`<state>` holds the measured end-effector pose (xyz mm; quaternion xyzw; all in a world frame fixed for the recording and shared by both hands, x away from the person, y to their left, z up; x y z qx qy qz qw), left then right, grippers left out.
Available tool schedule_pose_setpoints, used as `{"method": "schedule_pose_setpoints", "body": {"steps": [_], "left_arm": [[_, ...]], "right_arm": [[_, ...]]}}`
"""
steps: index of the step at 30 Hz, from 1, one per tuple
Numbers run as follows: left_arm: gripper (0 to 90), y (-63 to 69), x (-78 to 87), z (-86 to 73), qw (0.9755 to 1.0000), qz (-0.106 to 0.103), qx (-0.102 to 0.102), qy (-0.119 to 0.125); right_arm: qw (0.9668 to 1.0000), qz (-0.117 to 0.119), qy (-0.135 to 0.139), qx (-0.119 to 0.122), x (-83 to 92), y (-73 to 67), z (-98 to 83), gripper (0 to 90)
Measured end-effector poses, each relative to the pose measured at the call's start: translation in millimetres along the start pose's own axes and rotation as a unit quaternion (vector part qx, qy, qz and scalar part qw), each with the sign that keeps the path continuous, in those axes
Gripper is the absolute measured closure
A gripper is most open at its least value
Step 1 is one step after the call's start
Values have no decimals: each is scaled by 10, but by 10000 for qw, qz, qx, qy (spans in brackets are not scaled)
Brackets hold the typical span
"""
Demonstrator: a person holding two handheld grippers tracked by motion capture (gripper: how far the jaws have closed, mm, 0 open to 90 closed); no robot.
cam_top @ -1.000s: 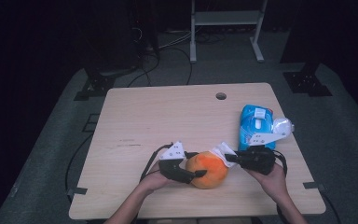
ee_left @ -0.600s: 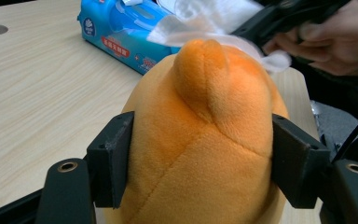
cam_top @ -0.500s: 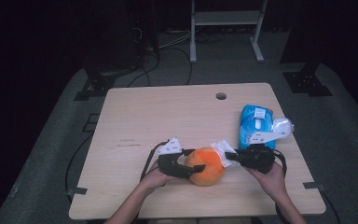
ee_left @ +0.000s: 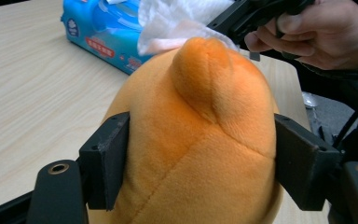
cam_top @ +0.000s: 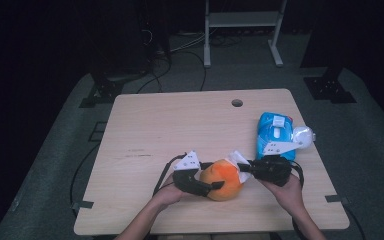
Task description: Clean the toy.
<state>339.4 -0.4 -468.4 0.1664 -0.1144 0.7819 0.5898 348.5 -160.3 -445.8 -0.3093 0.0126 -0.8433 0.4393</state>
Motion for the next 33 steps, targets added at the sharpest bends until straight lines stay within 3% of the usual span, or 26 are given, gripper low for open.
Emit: {"method": "schedule_pose_setpoints", "body": {"steps": [3,5,9,13,17,19,22,27,29,33], "left_arm": [[267,-19,15,-8,10000,-12,67,39],[267,-4,-2,-7,10000,-5,55,48],[267,35,-59,11,10000,36,-23,31],[266,64,-90,24,9999,81,-57,68],[265,90,-109,29,9998,102,-149,29],[266,85,-102,26,9999,85,-111,25],[272,60,-85,23,10000,61,-40,17],[273,40,-55,10,10000,16,32,26],[273,40,-59,11,10000,27,31,45],[273,46,-71,14,10000,52,31,64]], "right_arm": [[9997,-200,-86,-65,19,115,-44,795],[9999,-156,-60,0,37,70,-35,795],[9994,24,-14,348,9,-180,48,796],[9965,546,126,616,-29,-520,152,796],[9935,776,102,821,-88,-727,182,796],[9940,624,35,900,-127,-695,160,796],[9961,614,59,628,-118,-545,141,798],[9991,261,72,317,-40,-254,88,797],[9996,233,14,150,-16,-153,45,796],[9997,166,-6,150,14,-142,40,795]]}}
Point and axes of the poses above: each handheld gripper's, and its own axes: x roughly backward along the jaws, z roughly out of its top, y roughly to its right, the point moved 8 cm from there along -x, roughly forward along the jaws, and after that the axes turned 7 degrees about -x, right-handed, at the moved point
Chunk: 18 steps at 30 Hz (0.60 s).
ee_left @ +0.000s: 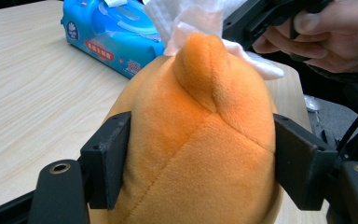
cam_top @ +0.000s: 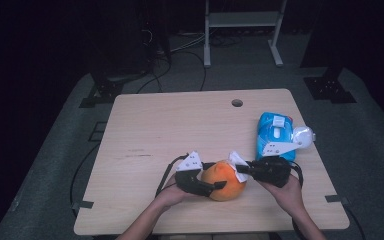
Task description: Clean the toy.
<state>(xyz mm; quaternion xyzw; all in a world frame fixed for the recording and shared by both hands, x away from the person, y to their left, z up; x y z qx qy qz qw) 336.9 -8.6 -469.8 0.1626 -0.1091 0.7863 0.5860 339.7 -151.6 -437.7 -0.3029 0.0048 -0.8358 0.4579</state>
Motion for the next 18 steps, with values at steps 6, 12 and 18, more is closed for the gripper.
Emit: {"method": "schedule_pose_setpoints", "body": {"steps": [6,12,18], "left_arm": [[166,-7,52,20,9995,-201,-234,-27],[82,-126,111,-140,9975,-411,-550,-137],[57,-9,-59,-193,9949,-425,-876,-250]], "right_arm": [[10000,36,-15,58,-30,-32,8,792],[10000,-29,14,22,-13,19,8,789],[10000,56,-2,50,-50,-45,16,788]]}}
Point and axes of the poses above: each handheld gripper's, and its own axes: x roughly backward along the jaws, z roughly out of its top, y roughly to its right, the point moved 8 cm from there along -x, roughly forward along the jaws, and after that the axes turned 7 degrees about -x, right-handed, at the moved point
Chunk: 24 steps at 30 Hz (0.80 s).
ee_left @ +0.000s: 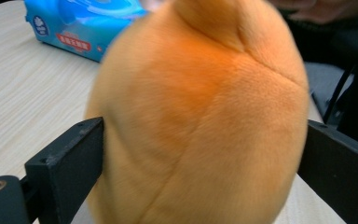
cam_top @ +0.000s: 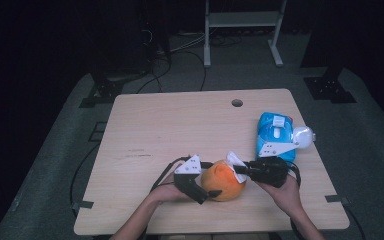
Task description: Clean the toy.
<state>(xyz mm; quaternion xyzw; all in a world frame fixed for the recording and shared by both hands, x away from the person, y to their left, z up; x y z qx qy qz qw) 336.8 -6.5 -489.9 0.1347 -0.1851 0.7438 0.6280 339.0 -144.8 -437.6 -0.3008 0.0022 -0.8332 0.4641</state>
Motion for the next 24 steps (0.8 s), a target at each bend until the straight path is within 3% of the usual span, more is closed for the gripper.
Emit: {"method": "schedule_pose_setpoints", "body": {"steps": [2,4,6,9,12,14,15,16,17,18,20,24], "left_arm": [[168,-24,35,24,9998,167,27,-73],[263,-30,78,80,9994,327,-69,-103],[306,-55,138,161,9973,676,-228,-175],[333,-135,250,249,9914,1176,-465,-324],[335,-290,373,218,9796,1814,-571,-651],[333,-366,384,115,9735,2041,-514,-900],[329,-381,358,51,9717,2070,-480,-1029],[324,-382,329,-7,9713,2043,-469,-1124],[311,-368,310,-16,9736,1990,-425,-1038],[297,-352,291,-11,9743,1959,-396,-1042],[263,-304,269,9,9749,1839,-495,-1155],[197,-210,227,24,9753,1670,-638,-1302]], "right_arm": [[10000,37,19,-57,-7,-7,3,789],[9999,37,108,-84,2,-19,20,790],[9995,76,290,-110,34,-30,72,790],[9988,80,452,-173,71,-24,131,790],[9990,30,379,-215,60,30,109,790],[9992,-23,315,-261,58,79,82,790],[9992,-66,278,-296,63,108,67,790],[9992,-96,226,-309,71,143,50,790],[9992,-79,153,-357,76,177,24,790],[9991,-92,103,-401,86,204,-1,790],[9989,-133,-30,-459,117,277,-88,790],[9964,-412,-545,-507,190,449,-357,788]]}}
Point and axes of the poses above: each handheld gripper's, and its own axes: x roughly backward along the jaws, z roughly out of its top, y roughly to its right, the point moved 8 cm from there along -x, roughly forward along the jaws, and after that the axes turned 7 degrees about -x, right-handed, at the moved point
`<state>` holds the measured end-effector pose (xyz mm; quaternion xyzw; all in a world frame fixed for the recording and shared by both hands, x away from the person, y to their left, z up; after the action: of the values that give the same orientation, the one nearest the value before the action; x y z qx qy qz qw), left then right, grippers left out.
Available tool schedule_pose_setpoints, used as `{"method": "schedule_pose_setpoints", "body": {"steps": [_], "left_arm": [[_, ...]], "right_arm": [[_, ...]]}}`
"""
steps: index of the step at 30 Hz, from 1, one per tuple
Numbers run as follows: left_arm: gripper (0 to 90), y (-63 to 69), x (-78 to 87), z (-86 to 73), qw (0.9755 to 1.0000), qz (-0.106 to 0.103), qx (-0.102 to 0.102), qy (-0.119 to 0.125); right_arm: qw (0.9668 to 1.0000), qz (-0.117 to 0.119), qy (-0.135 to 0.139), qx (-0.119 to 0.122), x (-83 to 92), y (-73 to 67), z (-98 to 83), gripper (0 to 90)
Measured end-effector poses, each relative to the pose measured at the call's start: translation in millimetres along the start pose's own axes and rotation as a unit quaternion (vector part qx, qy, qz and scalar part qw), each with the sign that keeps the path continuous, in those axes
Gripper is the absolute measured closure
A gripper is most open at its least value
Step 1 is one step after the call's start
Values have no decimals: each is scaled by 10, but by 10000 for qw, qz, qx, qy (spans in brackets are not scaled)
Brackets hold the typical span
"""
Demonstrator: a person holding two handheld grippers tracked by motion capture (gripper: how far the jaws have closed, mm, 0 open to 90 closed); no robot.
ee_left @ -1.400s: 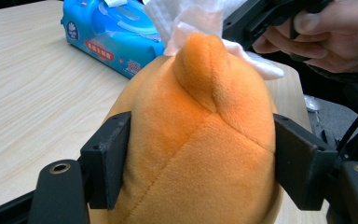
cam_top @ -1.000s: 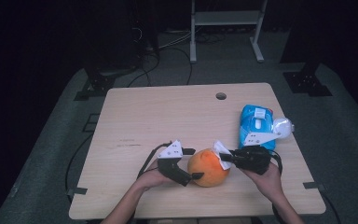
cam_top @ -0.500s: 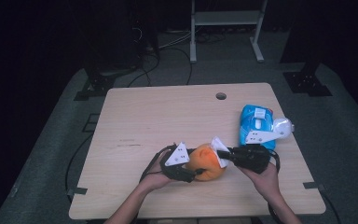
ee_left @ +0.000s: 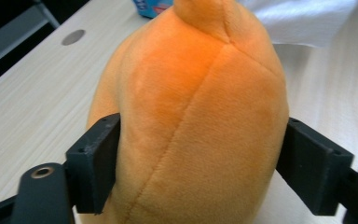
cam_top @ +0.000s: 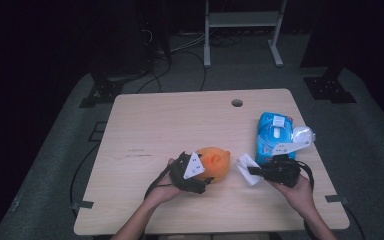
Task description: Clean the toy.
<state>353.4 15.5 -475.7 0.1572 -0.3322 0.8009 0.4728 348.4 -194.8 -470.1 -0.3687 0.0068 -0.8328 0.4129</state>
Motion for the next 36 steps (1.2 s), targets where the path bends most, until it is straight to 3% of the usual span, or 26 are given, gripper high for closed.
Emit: {"method": "schedule_pose_setpoints", "body": {"steps": [4,6,11,14,16,18,22,24,25,26,28,30,32,34,36], "left_arm": [[182,54,45,33,9998,-196,-31,-86],[182,91,108,83,9989,-471,68,54],[187,166,181,158,9964,-833,101,125],[208,209,234,172,9929,-1174,127,155],[226,234,268,182,9897,-1395,231,216],[234,252,308,175,9849,-1680,321,255],[247,264,353,149,9807,-1908,349,239],[257,281,400,158,9761,-2126,361,273],[257,279,423,180,9752,-2156,357,353],[257,255,440,201,9757,-2124,353,396],[253,181,457,241,9795,-1927,332,484],[225,77,457,299,9822,-1694,458,675],[211,5,423,342,9808,-1657,553,864],[194,-31,323,342,9828,-1573,561,783],[186,-4,190,311,9833,-1661,465,577]], "right_arm": [[9989,-302,-350,-76,60,165,-223,724],[9985,-350,-414,-120,110,204,-291,639],[9991,-343,-247,-1,209,125,-223,519],[9998,-138,-137,76,186,-16,-129,506],[9998,132,-66,165,115,-161,-61,505],[9992,332,-10,240,30,-296,-4,502],[9968,724,32,327,-147,-525,87,487],[9959,834,3,357,-205,-599,107,465],[9956,862,-35,376,-245,-638,111,457],[9954,866,-64,402,-276,-661,107,452],[9953,813,-129,516,-314,-683,80,455],[9944,821,-182,634,-315,-700,53,461],[9932,818,-242,793,-309,-719,22,460],[9924,853,-288,845,-304,-735,-5,459],[9917,872,-303,891,-304,-739,-23,451]]}}
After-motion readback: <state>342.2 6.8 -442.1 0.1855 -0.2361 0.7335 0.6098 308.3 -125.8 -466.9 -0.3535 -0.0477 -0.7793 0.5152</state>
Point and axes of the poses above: each handheld gripper's, and its own axes: x roughly backward along the jaws, z roughly out of its top, y roughly to its right, the point moved 8 cm from there along -x, roughly forward along the jaws, and after that the axes turned 7 degrees about -x, right-handed, at the moved point
